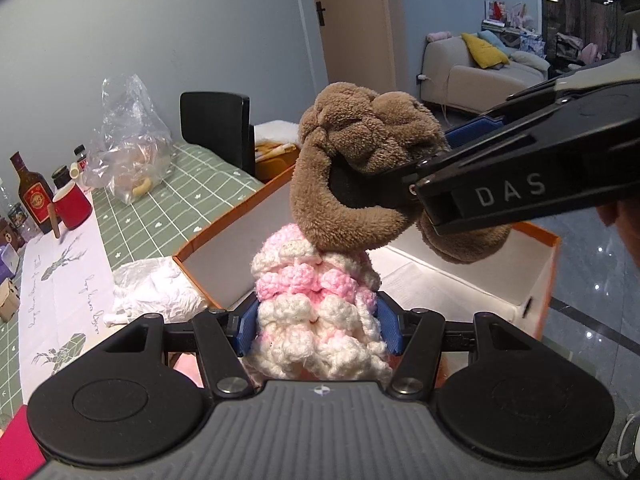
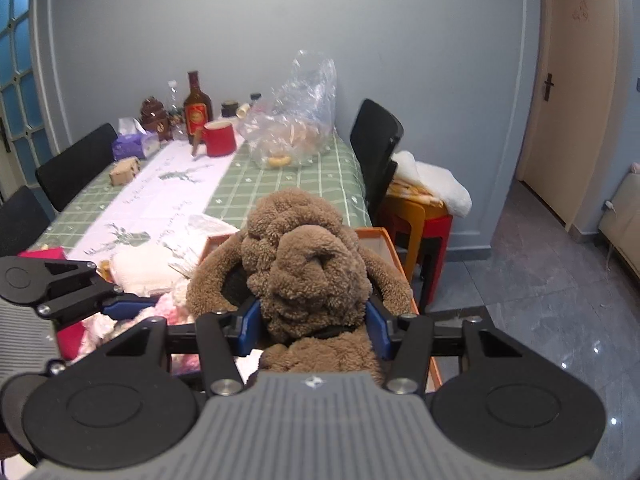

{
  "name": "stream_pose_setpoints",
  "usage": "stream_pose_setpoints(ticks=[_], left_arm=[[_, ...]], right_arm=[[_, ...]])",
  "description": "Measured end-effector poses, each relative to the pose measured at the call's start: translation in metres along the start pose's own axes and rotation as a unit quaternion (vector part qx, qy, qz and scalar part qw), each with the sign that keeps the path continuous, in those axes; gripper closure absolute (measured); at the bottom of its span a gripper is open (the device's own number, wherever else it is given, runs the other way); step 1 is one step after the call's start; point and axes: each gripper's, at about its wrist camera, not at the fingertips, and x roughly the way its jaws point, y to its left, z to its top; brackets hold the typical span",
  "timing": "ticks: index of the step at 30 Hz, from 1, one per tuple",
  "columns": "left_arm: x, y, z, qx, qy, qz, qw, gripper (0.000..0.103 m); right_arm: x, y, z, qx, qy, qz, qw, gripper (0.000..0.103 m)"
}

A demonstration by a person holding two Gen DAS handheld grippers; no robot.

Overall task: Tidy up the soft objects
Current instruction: 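Lift and carry the hat and plush dog toward the orange box with both tools, then lower the hat and plush dog into the box with both tools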

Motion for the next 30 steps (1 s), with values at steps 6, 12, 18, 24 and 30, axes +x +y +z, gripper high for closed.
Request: stream_pose_setpoints(ticks=[6, 12, 18, 24, 30], left_arm=[[0.023, -0.013, 0.001, 0.026, 0.015, 0.012, 0.9995, 0.035], [0.047, -0.022, -0.002, 0.061, 0.059, 0.021, 0.9962, 0.035], [0.058, -0.024, -0.008, 0.076, 0.082, 0.019, 0.9936, 0.035], [0.066, -0.027, -0.012, 0.089, 0.101, 0.013, 0.9909, 0.035], [0.074, -0.031, -0.016, 0.104, 0.113, 0.010, 0.9881, 0.035]], right_arm=[[0.026, -0.009, -0.005, 0.012, 0.024, -0.024, 0.999, 0.050], [0.052, -0.013, -0.014, 0.014, 0.056, -0.029, 0.998, 0.050], [0.070, -0.013, -0.021, 0.010, 0.076, -0.031, 0.997, 0.050], [0.083, -0.014, -0.026, 0.009, 0.093, -0.030, 0.995, 0.050], [0.096, -0.014, -0.031, 0.005, 0.113, -0.030, 0.993, 0.050]])
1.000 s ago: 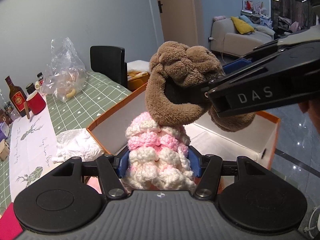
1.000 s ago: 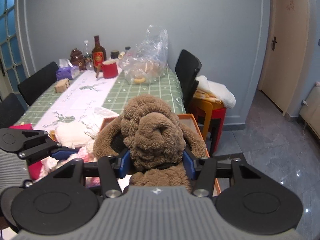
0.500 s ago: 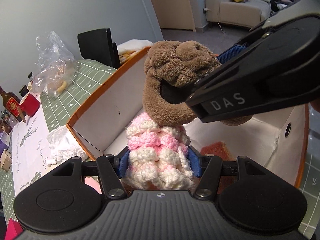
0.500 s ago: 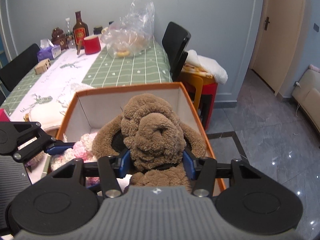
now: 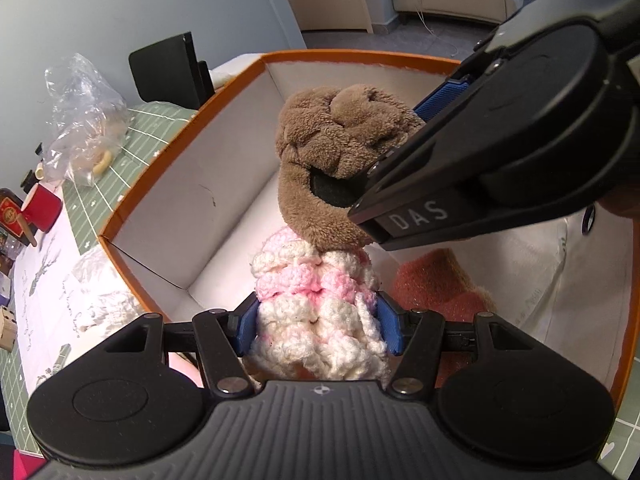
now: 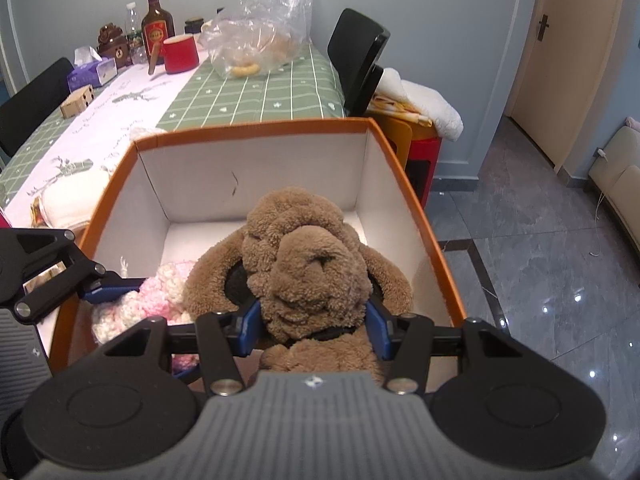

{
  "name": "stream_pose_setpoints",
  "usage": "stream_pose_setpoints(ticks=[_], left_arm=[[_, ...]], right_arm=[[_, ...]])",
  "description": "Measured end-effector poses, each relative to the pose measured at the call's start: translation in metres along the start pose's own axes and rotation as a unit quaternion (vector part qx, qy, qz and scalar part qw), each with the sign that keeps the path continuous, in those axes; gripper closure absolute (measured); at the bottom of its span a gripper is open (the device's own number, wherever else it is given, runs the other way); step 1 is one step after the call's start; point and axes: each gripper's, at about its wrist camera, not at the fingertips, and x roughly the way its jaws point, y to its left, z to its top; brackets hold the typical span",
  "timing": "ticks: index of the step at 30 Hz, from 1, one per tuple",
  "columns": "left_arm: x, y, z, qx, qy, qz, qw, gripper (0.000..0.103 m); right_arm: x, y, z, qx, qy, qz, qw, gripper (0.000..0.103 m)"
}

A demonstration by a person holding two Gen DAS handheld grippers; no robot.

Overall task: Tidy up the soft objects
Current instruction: 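Lower the hat and plush dog into the box with both tools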

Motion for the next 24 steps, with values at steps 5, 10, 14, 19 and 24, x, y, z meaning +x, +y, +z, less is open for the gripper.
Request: stream_pose_setpoints(ticks=[5, 10, 14, 19, 24], left_arm=[[0.004, 0.000, 0.003, 0.004, 0.005, -0.002, 1.0000, 0.035], [0.010, 0.005, 0.007, 0.007, 0.010, -0.003, 0.9999, 0.033], [0.011, 0.005, 0.007, 0.004, 0.007, -0.001, 1.0000, 0.024], [0.010, 0.005, 0.009, 0.006, 0.008, 0.005, 0.9999, 0.022], [0.009, 0.002, 0.009, 0.009, 0.011, 0.010, 0.9998, 0.022]], right_arm=[[0.007, 0.000, 0.000, -0.001, 0.011, -0.003, 1.000, 0.050], [0.012, 0.005, 0.000, -0.013, 0.030, -0.013, 0.999, 0.049], [0.012, 0.005, 0.000, -0.015, 0.036, -0.019, 0.999, 0.049], [0.008, 0.003, -0.003, -0.013, 0.034, -0.016, 0.999, 0.046], [0.003, 0.002, -0.002, -0.012, 0.028, -0.014, 0.999, 0.046]])
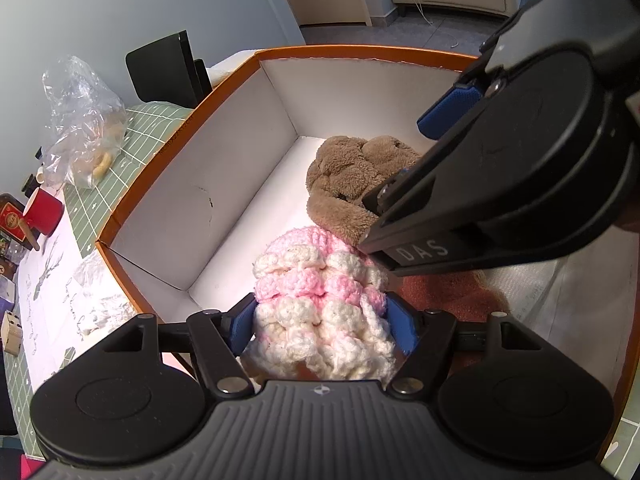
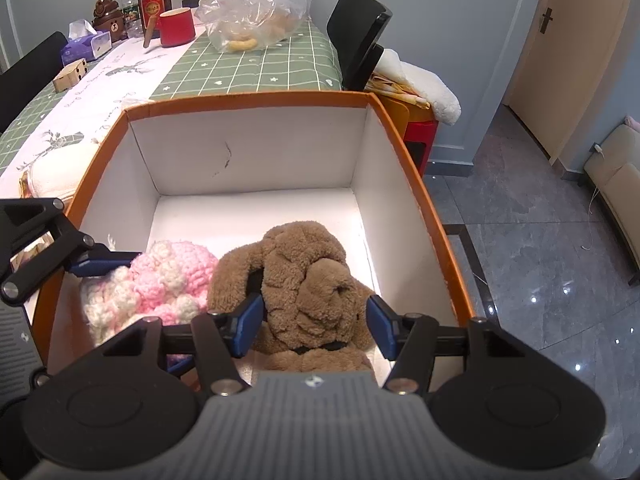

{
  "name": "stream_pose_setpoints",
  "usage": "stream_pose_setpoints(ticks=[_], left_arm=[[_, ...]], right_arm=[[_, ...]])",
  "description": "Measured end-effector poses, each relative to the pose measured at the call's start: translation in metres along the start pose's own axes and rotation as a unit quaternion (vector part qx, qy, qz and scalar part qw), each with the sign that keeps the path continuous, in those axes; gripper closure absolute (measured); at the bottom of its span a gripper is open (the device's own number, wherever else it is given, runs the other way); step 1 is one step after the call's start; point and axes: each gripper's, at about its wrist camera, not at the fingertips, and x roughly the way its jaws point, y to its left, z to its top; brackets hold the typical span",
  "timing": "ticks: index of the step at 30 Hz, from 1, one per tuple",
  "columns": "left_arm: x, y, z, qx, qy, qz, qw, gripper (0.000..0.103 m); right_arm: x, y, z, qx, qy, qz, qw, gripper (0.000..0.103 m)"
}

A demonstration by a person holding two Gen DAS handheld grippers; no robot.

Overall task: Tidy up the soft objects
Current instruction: 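Lower the hat and plush dog into the box with both tools, then reach down and grasp the crocheted orange strawberry with the left tool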

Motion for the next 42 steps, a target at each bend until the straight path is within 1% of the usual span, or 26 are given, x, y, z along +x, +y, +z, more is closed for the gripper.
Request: stream_pose_setpoints(ticks=[3, 5, 7, 9, 11, 16, 18, 20, 23, 27, 34, 37, 42], left_arm=[[-0.002, -0.001, 0.002, 0.007, 0.002, 0.013, 0.9999, 0.019], [-0.008, 0.000, 0.003, 0.006, -0.009, 0.021, 0.9997, 0.014], [-0.013, 0.006, 0.005, -0.012, -0.018, 0.018, 0.9996, 0.012], [-0.017, 0.013, 0.005, -0.035, -0.021, 0.003, 0.9991, 0.009], [-0.021, 0.019, 0.004, -0.050, -0.028, -0.001, 0.9983, 0.009], [-0.035, 0.030, -0.004, -0.071, -0.047, 0.006, 0.9964, 0.009], [-0.043, 0.035, -0.008, -0.077, -0.060, 0.001, 0.9952, 0.009], [-0.051, 0.041, -0.011, -0.085, -0.068, 0.009, 0.9940, 0.009], [-0.063, 0.050, -0.019, -0.104, -0.083, 0.011, 0.9910, 0.009], [-0.076, 0.062, -0.032, -0.129, -0.092, 0.011, 0.9872, 0.009], [-0.093, 0.070, -0.066, -0.146, -0.097, 0.021, 0.9843, 0.009], [-0.099, 0.073, -0.085, -0.155, -0.101, 0.022, 0.9826, 0.009], [-0.105, 0.080, -0.125, -0.196, -0.102, 0.019, 0.9751, 0.009]], right_arm=[[-0.006, -0.003, 0.003, 0.009, -0.010, 0.009, 1.000, 0.045], [-0.011, -0.005, 0.003, 0.016, -0.017, 0.013, 1.000, 0.045], [-0.014, -0.005, 0.004, 0.019, -0.022, 0.015, 0.999, 0.045], [-0.018, -0.007, 0.004, 0.021, -0.027, 0.017, 0.999, 0.045], [-0.020, -0.006, 0.004, 0.022, -0.030, 0.018, 0.999, 0.045], [-0.027, -0.005, 0.005, 0.021, -0.041, 0.022, 0.999, 0.045], [-0.030, -0.003, 0.006, 0.020, -0.045, 0.023, 0.999, 0.045], [-0.034, -0.002, 0.007, 0.019, -0.051, 0.024, 0.998, 0.045], [-0.040, 0.003, 0.007, 0.018, -0.060, 0.025, 0.998, 0.045], [-0.050, 0.012, 0.007, 0.009, -0.071, 0.029, 0.997, 0.044], [-0.064, 0.032, 0.005, -0.012, -0.087, 0.032, 0.996, 0.044], [-0.070, 0.039, 0.004, -0.019, -0.096, 0.040, 0.994, 0.044], [-0.077, 0.053, 0.000, -0.038, -0.108, 0.044, 0.992, 0.044]])
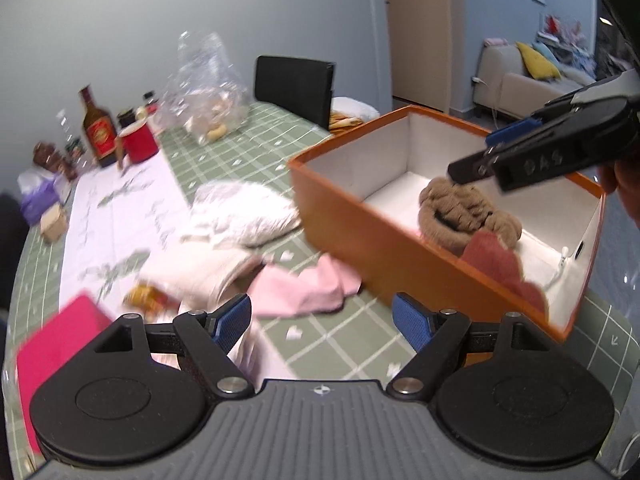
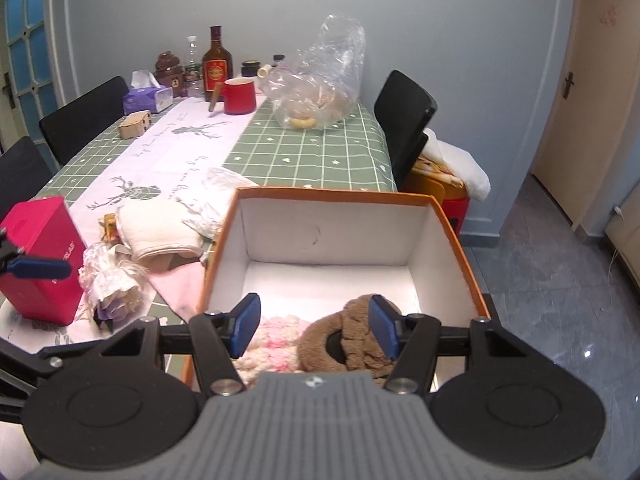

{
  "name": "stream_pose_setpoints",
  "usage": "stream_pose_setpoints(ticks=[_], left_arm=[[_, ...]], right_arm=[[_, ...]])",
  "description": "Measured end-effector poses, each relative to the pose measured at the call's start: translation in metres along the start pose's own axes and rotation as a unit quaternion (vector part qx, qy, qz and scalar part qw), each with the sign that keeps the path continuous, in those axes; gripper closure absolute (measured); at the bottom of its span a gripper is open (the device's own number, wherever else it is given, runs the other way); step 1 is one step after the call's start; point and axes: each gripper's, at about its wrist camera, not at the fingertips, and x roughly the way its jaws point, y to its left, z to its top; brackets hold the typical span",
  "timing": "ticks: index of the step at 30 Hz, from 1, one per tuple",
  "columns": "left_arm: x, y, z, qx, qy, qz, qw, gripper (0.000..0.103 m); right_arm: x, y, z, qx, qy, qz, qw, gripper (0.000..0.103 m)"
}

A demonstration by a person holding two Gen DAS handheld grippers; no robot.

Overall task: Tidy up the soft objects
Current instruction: 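Reach down and grasp the crocheted orange strawberry with the left tool, then grasp the foil bundle in clear plastic with the right tool while the left tool holds the strawberry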

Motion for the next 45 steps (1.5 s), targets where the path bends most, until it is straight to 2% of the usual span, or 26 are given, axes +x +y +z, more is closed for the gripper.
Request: stream_pose_setpoints(ticks=[10, 17, 25, 30, 33, 36, 38, 45], left_arm=[[-0.016, 0.022, -0.071, -0.105, 0.000, 0.009, 0.9944, 0.009], [-0.027, 0.013, -0.109, -0.140, -0.015, 0.013, 0.9900, 0.009], [-0.031, 0.010, -0.131, -0.163, -0.024, 0.014, 0.9862, 0.009], [-0.032, -0.004, -0.140, -0.140, -0.026, 0.008, 0.9898, 0.013], [-0.030, -0.013, -0.143, -0.116, -0.021, 0.003, 0.9930, 0.021], [-0.026, -0.020, -0.147, -0.097, -0.010, 0.008, 0.9952, 0.032], [-0.024, -0.023, -0.150, -0.090, -0.004, 0.014, 0.9959, 0.045], [-0.024, -0.019, -0.151, -0.081, 0.002, 0.001, 0.9967, 0.050]], right_arm=[[-0.009, 0.040, 0.003, -0.031, -0.028, 0.019, 0.999, 0.043], [-0.008, 0.061, 0.002, -0.054, -0.032, 0.026, 0.998, 0.041], [-0.012, 0.083, 0.000, -0.073, -0.049, 0.043, 0.995, 0.040], [-0.008, 0.096, -0.002, -0.090, -0.043, 0.048, 0.994, 0.039], [-0.006, 0.102, -0.004, -0.095, -0.040, 0.050, 0.993, 0.039], [-0.003, 0.108, -0.005, -0.102, -0.037, 0.052, 0.993, 0.039], [-0.001, 0.111, -0.005, -0.106, -0.035, 0.053, 0.992, 0.039], [0.007, 0.121, -0.007, -0.114, -0.025, 0.056, 0.992, 0.039]])
